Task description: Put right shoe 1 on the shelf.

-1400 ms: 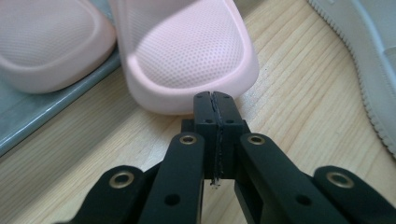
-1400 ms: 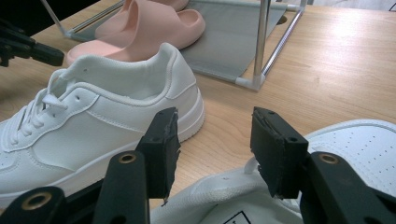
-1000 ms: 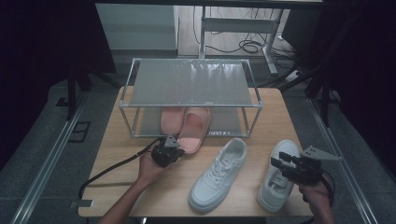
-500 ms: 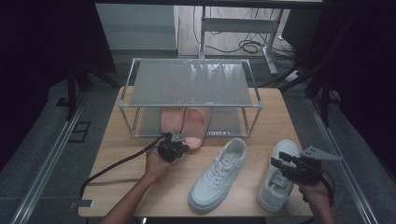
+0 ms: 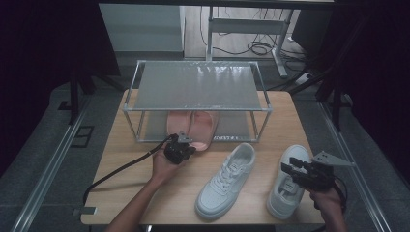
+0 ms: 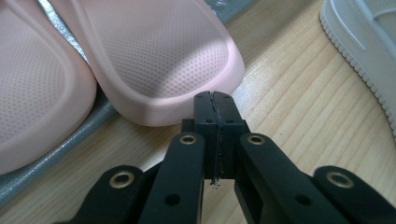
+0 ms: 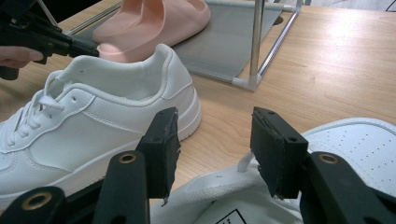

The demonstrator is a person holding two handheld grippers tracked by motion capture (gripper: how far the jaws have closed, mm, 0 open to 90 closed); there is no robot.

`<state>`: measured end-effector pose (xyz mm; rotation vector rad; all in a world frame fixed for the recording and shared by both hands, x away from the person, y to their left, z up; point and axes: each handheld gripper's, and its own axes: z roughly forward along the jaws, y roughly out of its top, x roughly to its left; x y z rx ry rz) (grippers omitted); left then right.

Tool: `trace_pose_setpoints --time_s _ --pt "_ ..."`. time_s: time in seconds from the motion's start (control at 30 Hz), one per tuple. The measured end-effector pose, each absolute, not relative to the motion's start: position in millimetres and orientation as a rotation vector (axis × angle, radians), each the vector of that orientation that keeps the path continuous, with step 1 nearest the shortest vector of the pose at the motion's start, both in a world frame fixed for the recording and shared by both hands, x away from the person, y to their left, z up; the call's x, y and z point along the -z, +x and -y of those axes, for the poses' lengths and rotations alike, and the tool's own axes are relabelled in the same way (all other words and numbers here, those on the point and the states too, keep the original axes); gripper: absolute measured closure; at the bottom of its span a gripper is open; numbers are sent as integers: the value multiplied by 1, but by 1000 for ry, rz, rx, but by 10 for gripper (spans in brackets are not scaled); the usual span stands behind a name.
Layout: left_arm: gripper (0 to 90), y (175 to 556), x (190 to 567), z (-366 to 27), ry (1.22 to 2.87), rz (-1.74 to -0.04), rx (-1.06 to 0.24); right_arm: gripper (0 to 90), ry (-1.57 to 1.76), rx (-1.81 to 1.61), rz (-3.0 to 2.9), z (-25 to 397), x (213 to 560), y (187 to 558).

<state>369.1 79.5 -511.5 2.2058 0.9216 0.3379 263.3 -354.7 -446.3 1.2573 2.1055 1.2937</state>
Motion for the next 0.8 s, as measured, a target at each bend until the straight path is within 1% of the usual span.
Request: trace_pose_setpoints --time_s 0.43,0.63,0.8 --pt "900 378 513 -79 2185 -949 -335 518 1257 -1292 -2103 355 446 263" --pt "898 373 512 -78 2191 -911 -338 519 1258 -1291 -2101 356 446 263" --pt "899 377 510 -77 2185 -909 -329 519 1256 -1292 -2102 355 446 263"
